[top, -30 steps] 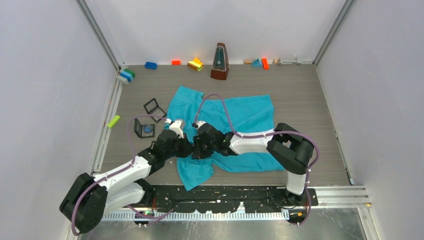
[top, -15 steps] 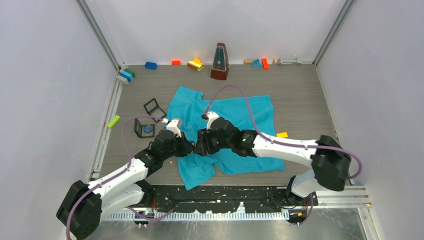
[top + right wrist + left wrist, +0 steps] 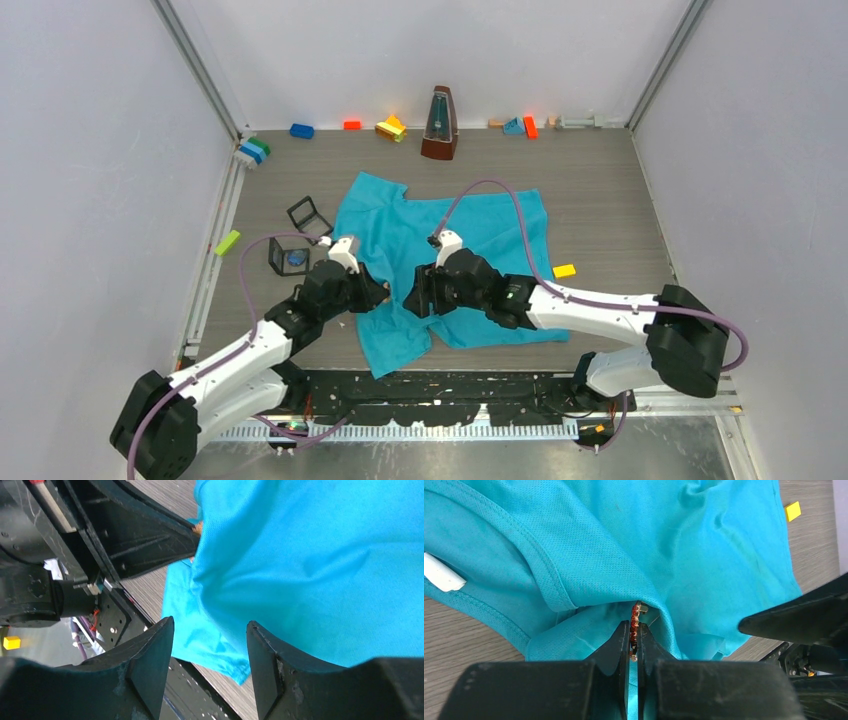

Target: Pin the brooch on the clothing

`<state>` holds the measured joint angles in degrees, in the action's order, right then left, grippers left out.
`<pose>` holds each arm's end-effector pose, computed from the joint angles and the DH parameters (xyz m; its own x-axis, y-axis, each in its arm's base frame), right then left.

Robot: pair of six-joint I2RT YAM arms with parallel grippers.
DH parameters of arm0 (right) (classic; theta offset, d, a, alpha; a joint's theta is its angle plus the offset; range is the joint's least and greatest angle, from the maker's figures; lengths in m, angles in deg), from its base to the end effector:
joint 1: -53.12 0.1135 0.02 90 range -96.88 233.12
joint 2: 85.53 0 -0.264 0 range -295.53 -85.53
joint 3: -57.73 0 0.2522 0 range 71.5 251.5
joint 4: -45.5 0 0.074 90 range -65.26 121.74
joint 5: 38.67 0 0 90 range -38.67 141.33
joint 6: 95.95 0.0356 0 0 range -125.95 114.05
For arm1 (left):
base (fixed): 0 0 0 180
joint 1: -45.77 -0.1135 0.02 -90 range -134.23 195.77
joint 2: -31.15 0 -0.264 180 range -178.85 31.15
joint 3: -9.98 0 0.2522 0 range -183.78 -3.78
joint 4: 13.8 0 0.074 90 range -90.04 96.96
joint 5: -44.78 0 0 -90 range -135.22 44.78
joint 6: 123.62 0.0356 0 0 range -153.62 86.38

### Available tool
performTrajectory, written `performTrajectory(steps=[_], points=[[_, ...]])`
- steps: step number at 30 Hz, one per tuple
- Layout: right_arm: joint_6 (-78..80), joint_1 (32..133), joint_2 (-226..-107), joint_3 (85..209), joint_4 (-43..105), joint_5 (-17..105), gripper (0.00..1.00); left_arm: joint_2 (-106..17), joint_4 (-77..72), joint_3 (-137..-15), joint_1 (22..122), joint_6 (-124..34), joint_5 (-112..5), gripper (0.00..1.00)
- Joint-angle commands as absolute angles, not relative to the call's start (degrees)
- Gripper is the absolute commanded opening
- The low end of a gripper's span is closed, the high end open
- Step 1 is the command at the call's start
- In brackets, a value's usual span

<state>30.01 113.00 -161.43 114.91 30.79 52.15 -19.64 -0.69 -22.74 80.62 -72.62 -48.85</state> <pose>0.1440 0.2471 0.2282 -0.7281 -0.0850 -0.6801 -0.5329 0.6943 0.4837 0.1518 -0.1085 0.1831 -0.7171 -0.2660 -0.6443 0.2104 0.7986 -0.5639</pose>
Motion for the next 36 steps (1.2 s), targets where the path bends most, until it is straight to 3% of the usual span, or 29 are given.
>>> performTrajectory(steps=[1,8,12,15,16,18,36], points=[[32.1,113.1,-165.3,115.2,43.2,52.7,0.61,-17.6,-4.7,-22.6,80.5,-73.9,-50.0,0.0],[33.4,113.1,-171.1,116.7,49.0,52.0,0.59,-15.0,-3.6,-21.8,80.4,-74.1,-49.5,0.0],[33.7,113.1,-174.0,117.4,49.8,52.1,0.5,-14.8,-3.5,-21.5,80.5,-74.2,-49.6,0.0],[33.7,113.1,-175.7,117.7,50.0,52.3,0.34,-14.6,-3.5,-21.5,80.5,-74.3,-49.5,0.0],[33.7,113.1,-176.3,117.8,50.1,52.2,0.2,-14.5,-3.6,-21.5,80.5,-74.4,-49.4,0.0],[33.7,113.1,-176.9,118.0,50.2,50.4,0.03,-14.1,-3.9,-21.2,80.4,-74.8,-49.0,0.0],[35.6,113.1,-182.3,119.2,50.7,43.2,0.01,-10.8,-7.2,-19.6,80.4,-76.4,-47.9,0.0]])
